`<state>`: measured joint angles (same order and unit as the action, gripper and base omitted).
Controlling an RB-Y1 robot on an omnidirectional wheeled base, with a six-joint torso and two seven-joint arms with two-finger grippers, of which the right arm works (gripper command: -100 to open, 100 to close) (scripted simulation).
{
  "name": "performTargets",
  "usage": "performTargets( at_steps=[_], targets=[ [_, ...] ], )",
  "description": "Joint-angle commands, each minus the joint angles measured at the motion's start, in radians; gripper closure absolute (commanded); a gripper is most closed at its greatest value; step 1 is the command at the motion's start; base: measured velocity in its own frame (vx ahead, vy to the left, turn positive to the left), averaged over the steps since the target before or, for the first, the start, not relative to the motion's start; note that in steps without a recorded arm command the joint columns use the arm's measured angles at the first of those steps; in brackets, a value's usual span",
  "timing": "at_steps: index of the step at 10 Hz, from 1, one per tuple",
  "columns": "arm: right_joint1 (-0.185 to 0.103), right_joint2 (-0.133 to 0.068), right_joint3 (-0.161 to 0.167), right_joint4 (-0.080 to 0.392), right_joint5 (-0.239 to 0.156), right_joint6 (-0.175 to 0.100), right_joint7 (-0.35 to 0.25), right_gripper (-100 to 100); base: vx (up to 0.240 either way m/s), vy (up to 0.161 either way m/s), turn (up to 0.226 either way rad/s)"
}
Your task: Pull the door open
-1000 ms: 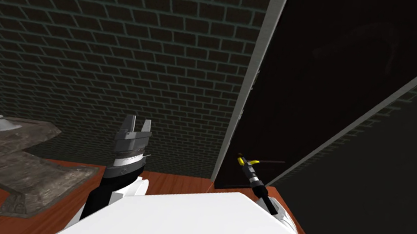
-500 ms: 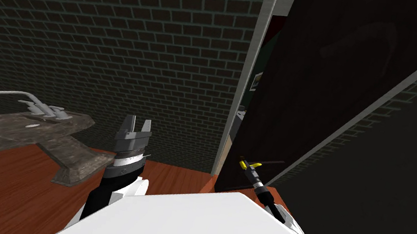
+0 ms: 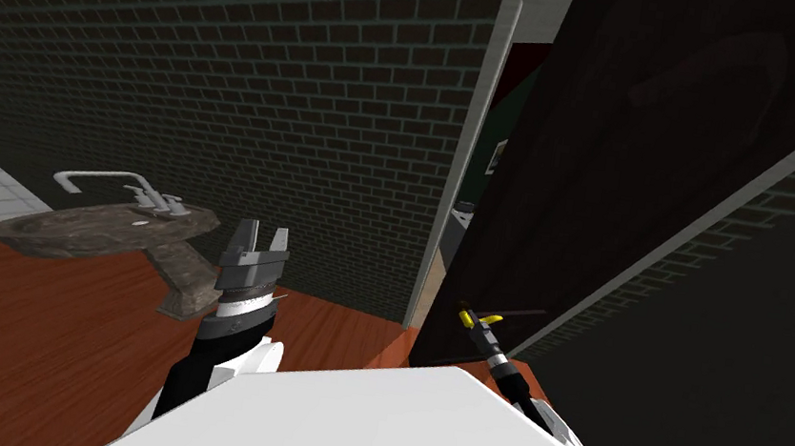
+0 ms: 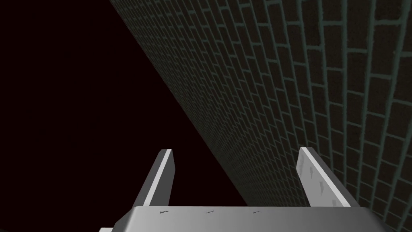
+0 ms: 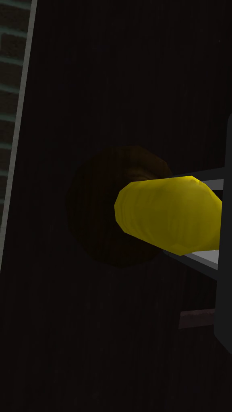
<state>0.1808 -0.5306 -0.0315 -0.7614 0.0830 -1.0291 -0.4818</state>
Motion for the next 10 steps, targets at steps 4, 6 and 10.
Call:
performTargets(
  at_steps=[4, 6, 10],
  targets=[
    [0.033, -0.026, -0.004, 0.035, 0.003, -0.080, -0.016, 100, -0.170, -0.059, 0.148],
    [0.047, -0.035, -0.005, 0.044, 0.004, -0.106, -0.023, 100, -0.186, -0.083, 0.151],
    [0.052, -0.035, 0.001, 0.057, 0.009, -0.129, -0.028, 100, -0.171, -0.072, 0.157]
  ],
)
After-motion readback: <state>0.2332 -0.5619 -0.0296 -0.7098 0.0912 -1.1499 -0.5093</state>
